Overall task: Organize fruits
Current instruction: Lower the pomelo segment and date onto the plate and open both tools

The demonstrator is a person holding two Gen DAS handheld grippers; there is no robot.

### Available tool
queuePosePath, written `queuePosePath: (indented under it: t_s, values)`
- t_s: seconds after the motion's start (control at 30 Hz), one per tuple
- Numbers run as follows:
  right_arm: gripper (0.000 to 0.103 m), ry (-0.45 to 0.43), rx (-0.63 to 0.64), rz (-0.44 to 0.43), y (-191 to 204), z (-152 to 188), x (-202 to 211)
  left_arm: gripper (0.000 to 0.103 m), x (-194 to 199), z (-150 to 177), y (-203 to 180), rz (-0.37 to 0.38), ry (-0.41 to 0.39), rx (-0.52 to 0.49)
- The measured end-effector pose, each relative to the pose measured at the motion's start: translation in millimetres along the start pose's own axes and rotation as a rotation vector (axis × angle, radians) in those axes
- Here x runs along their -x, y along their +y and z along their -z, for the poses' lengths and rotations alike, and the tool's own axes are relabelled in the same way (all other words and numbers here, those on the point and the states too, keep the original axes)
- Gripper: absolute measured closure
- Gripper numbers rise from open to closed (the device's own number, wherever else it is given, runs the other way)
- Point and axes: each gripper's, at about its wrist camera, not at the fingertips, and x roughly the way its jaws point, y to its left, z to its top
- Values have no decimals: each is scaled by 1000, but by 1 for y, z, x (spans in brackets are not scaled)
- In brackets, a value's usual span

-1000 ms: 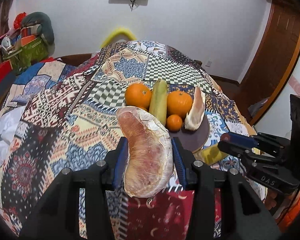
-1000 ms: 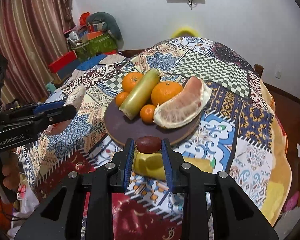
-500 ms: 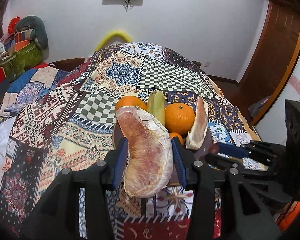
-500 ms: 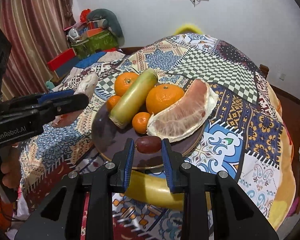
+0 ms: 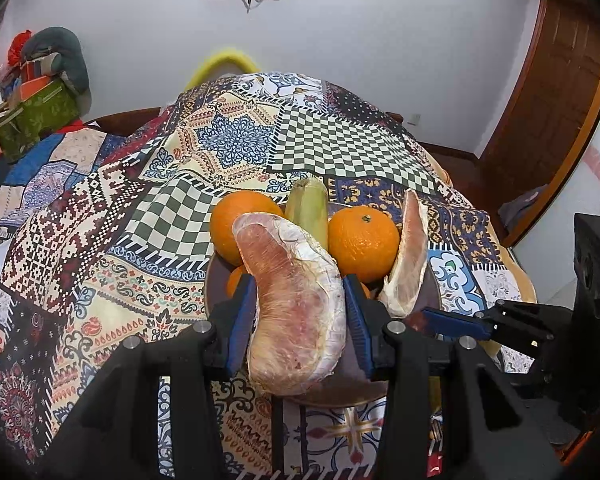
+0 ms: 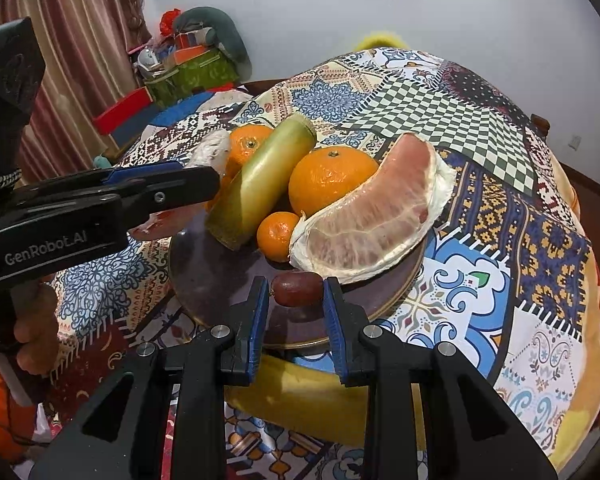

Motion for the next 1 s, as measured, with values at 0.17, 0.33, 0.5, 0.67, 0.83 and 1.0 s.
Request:
queuePosePath:
  t_s: [0.17, 0.33, 0.5, 0.67, 0.83, 1.0]
  values:
    - [77, 5, 0, 0, 0, 0, -2, 59, -7, 2, -2, 5, 24, -7]
    - [76, 15, -6, 6, -2, -1, -4, 59, -2, 0, -6, 7, 6, -25]
    - [73, 4, -21, 10, -7, 1, 7, 59, 11, -3, -7, 6, -13, -28]
    - [65, -28, -27, 36, -11, 4, 27, 59, 29, 1, -9, -5, -25, -30]
    - [58, -56, -50, 82, -22, 10, 48, 59, 42, 11, -14, 0, -19, -36]
    - [53, -59, -109, 152, -45, 28, 66, 59, 40, 31, -27, 4, 34, -62]
